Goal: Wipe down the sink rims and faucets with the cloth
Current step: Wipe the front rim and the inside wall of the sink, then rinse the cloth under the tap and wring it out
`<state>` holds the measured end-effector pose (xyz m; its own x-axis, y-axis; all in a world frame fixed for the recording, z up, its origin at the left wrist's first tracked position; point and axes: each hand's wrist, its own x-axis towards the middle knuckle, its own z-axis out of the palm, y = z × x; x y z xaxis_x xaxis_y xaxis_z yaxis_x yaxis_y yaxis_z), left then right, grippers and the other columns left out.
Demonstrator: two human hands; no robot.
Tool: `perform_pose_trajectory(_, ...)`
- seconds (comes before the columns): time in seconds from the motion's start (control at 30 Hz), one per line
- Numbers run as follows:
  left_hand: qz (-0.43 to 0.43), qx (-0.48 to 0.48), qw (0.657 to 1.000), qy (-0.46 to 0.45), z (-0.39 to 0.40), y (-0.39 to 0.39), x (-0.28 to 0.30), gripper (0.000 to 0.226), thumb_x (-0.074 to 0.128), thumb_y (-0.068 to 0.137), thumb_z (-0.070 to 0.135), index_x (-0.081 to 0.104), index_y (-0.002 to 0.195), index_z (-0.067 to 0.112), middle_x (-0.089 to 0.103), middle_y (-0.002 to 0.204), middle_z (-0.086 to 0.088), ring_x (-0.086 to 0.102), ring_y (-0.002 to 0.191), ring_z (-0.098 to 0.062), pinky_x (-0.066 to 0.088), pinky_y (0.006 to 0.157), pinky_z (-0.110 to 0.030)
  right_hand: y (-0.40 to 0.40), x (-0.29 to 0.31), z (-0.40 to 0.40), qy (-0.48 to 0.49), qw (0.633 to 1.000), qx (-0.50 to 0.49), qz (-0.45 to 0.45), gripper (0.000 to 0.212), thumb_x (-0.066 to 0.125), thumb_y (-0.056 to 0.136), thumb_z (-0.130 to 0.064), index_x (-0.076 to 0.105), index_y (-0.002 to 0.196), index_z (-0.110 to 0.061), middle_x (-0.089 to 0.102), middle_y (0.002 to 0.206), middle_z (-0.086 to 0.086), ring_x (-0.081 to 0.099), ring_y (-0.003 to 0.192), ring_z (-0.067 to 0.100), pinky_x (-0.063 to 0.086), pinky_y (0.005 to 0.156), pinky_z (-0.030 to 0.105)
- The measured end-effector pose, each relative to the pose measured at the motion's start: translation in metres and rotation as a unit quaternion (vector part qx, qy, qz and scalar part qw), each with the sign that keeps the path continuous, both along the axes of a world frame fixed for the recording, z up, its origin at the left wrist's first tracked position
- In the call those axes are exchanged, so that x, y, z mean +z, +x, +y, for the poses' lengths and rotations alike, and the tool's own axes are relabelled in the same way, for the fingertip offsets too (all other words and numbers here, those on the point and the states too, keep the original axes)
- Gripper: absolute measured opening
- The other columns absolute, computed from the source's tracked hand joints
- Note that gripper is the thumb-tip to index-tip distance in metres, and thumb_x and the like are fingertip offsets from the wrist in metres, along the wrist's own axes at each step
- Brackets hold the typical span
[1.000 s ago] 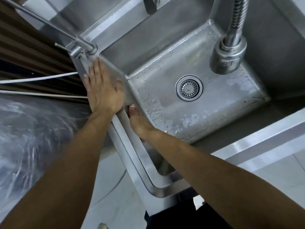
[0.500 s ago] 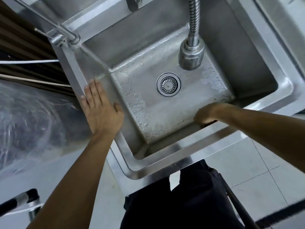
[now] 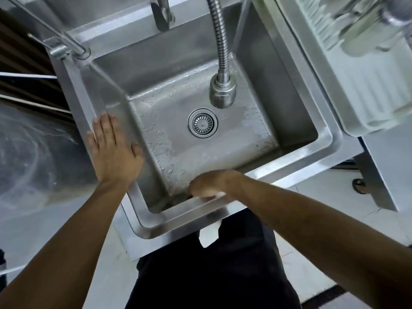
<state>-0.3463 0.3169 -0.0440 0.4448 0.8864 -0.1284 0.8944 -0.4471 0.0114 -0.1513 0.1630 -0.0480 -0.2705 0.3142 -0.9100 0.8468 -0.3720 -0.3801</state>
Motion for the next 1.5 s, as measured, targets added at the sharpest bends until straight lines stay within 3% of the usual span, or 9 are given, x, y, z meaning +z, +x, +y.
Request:
perform_pose_trajectory(0.1,0.004,0.011,1.0,-0.006,-0.001,0.0,0.0,0.084,0.053,0.094,0.026,0.008,0.161,0.003,0.006,0.169,-0.019,0.003,0.157,-0.034,-0.001,0.126,-0.05,0.104,0.0,-0.027,-0.031,0.991,0.015,-0.128,0.034,0.037,0.104,-0.028,0.06,0.126,-0.018,0.058,0.138,0.005,0.054,0.115,0.029,0.042,0.106,0.042)
perform_pose_trajectory(0.37,0.091,0.076,0.991,-0.06,-0.022,0.047,0.007,0.09,0.044,0.098,0.044,-0.007,0.161,0.005,-0.015,0.167,-0.024,-0.012,0.155,-0.04,-0.007,0.126,-0.051,0.161,-0.007,-0.027,-0.033,0.982,0.007,-0.184,0.027,0.056,0.095,-0.021,0.066,0.116,-0.008,0.065,0.127,0.012,0.055,0.097,0.023,0.046,0.093,0.033)
perform_pose_trajectory(0.57,-0.299,0.203,0.908,-0.21,0.008,0.162,0.018,0.059,0.054,0.1,0.043,0.042,0.154,0.022,0.053,0.151,-0.004,0.052,0.136,-0.024,0.039,0.116,-0.037,0.114,-0.026,0.009,-0.004,0.972,-0.233,0.014,0.014,0.061,0.089,-0.026,0.072,0.089,-0.017,0.069,0.089,0.004,0.062,0.082,0.023,0.05,0.075,0.032)
perform_pose_trajectory(0.7,-0.479,0.277,0.799,-0.236,0.065,0.219,0.041,0.068,0.056,0.097,0.053,0.035,0.152,0.021,0.049,0.151,0.0,0.051,0.133,-0.017,0.039,0.115,-0.038,0.122,-0.013,0.023,-0.007,0.833,-0.534,0.144,0.026,0.059,0.091,-0.023,0.074,0.107,-0.008,0.078,0.103,0.012,0.074,0.099,0.031,0.059,0.09,0.039)
perform_pose_trajectory(0.9,-0.491,0.279,0.799,-0.206,0.104,0.249,0.048,0.042,0.046,0.094,0.066,0.064,0.098,0.028,0.068,0.092,0.008,0.07,0.092,-0.022,0.057,0.091,-0.048,0.135,-0.003,0.032,-0.054,0.595,-0.73,0.331,0.049,0.048,0.096,-0.026,0.059,0.136,-0.001,0.07,0.127,0.022,0.064,0.122,0.036,0.055,0.096,0.042)
perform_pose_trajectory(1.03,-0.501,0.315,0.778,-0.21,0.107,0.247,0.052,0.04,0.046,0.098,0.059,0.056,0.073,0.03,0.068,0.084,0.003,0.072,0.091,-0.034,0.061,0.084,-0.048,0.127,0.0,0.035,-0.041,0.579,-0.744,0.332,0.05,0.048,0.098,-0.031,0.061,0.137,-0.003,0.069,0.129,0.02,0.066,0.114,0.032,0.055,0.09,0.039)
perform_pose_trajectory(1.2,-0.502,0.386,0.657,-0.409,0.13,0.232,0.065,0.036,0.034,0.109,0.037,0.058,0.115,0.012,0.079,0.104,-0.001,0.073,0.103,-0.027,0.055,0.088,-0.039,0.111,-0.005,0.032,-0.058,0.553,-0.755,0.349,0.055,0.048,0.095,-0.028,0.057,0.14,0.0,0.064,0.133,0.026,0.061,0.113,0.034,0.053,0.093,0.04)
perform_pose_trajectory(1.43,-0.338,0.307,0.723,-0.518,0.082,0.171,0.045,0.08,0.037,0.09,0.081,0.049,0.146,0.025,0.062,0.14,-0.003,0.06,0.123,-0.032,0.046,0.103,-0.052,0.096,0.009,0.05,-0.051,0.541,-0.755,0.367,0.051,0.029,0.103,-0.025,0.063,0.131,0.001,0.065,0.132,0.028,0.056,0.133,0.04,0.042,0.116,0.05)
perform_pose_trajectory(1.5,-0.367,0.314,0.638,-0.6,0.035,0.167,0.028,0.088,0.052,0.079,0.085,0.059,0.138,0.019,0.062,0.14,-0.011,0.061,0.123,-0.035,0.046,0.105,-0.052,0.102,0.015,0.058,-0.037,0.575,-0.729,0.371,0.053,0.027,0.104,-0.029,0.066,0.127,-0.001,0.066,0.131,0.027,0.056,0.132,0.038,0.042,0.116,0.051)
